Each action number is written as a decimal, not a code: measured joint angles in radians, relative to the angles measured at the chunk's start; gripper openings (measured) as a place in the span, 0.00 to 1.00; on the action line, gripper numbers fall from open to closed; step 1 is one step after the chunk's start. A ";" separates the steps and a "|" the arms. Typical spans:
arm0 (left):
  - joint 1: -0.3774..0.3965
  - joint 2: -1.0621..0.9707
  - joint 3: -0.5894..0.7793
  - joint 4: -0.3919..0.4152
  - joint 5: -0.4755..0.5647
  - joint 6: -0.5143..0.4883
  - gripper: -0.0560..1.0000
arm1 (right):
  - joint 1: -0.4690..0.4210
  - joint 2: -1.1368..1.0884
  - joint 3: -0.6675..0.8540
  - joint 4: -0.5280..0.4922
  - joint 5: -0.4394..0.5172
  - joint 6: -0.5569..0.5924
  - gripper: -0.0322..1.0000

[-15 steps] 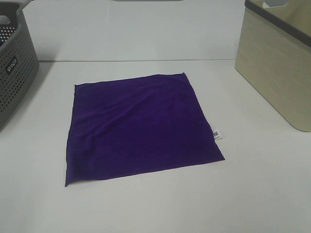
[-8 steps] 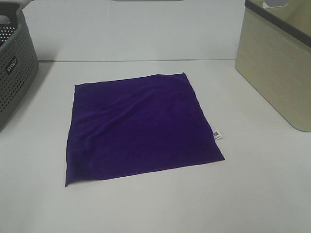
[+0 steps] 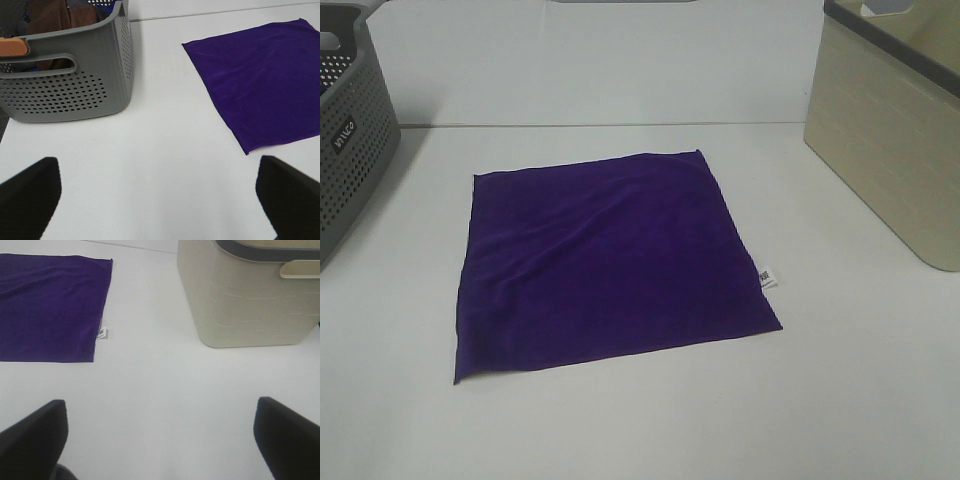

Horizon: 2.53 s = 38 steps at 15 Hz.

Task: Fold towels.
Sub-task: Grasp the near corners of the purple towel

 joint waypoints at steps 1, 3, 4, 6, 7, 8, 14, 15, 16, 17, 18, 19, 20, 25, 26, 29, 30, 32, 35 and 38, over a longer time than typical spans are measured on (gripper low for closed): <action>0.000 0.000 0.000 0.000 0.000 0.000 0.99 | 0.000 0.000 0.000 0.000 0.000 0.000 0.98; 0.000 0.000 0.000 -0.001 0.000 0.000 0.99 | 0.000 0.000 0.000 0.000 0.000 0.000 0.98; 0.000 0.000 0.000 -0.001 0.000 0.000 0.99 | 0.000 0.000 0.000 0.000 0.000 0.000 0.98; 0.000 0.000 0.000 -0.001 0.000 0.000 0.99 | 0.000 0.000 0.000 0.000 0.000 0.000 0.98; 0.000 0.000 0.000 -0.001 0.000 0.000 0.99 | 0.000 0.000 0.000 0.000 0.000 0.000 0.98; 0.000 0.000 0.000 -0.001 0.000 0.000 0.99 | 0.000 0.000 0.000 0.000 0.000 0.000 0.98; 0.000 0.000 0.000 -0.007 0.000 0.000 0.99 | 0.000 0.000 0.000 0.000 0.000 0.000 0.98; 0.000 0.000 0.000 -0.008 0.000 0.000 0.99 | 0.000 0.000 0.000 0.001 0.000 0.000 0.98; 0.000 0.000 0.000 -0.008 0.000 0.000 0.99 | 0.000 0.000 0.000 0.009 0.000 0.000 0.98; 0.000 0.000 0.000 -0.009 0.000 0.000 0.99 | 0.000 0.000 0.000 0.017 0.000 0.000 0.98; 0.000 0.000 0.000 -0.009 0.000 0.000 0.99 | 0.000 0.000 0.000 0.020 0.000 0.000 0.98; 0.000 0.000 0.000 -0.009 0.000 0.000 0.99 | 0.000 0.000 0.000 0.020 0.000 0.000 0.98; 0.000 0.000 0.000 -0.009 0.000 0.000 0.99 | 0.000 0.001 0.000 0.020 0.000 0.000 0.98; 0.000 0.339 -0.187 0.003 0.138 0.019 0.99 | 0.000 0.398 -0.198 0.064 0.115 0.035 0.98; 0.000 0.472 -0.254 0.025 0.156 0.021 0.99 | 0.000 0.565 -0.289 0.064 0.126 0.061 0.98; 0.000 0.776 -0.348 0.060 0.142 0.084 0.99 | 0.000 0.995 -0.448 0.126 0.099 -0.012 0.98; 0.000 0.882 -0.349 0.046 0.114 0.095 0.99 | 0.000 1.131 -0.484 0.194 0.064 -0.120 0.98; 0.000 1.055 -0.319 -0.120 0.021 0.140 0.99 | 0.000 1.331 -0.501 0.458 -0.022 -0.365 0.98; 0.000 1.281 -0.190 -0.588 -0.151 0.466 0.99 | -0.011 1.559 -0.502 0.864 0.032 -0.757 0.98; 0.039 1.430 -0.139 -0.702 -0.205 0.615 0.99 | -0.052 1.757 -0.527 0.894 0.086 -0.807 0.98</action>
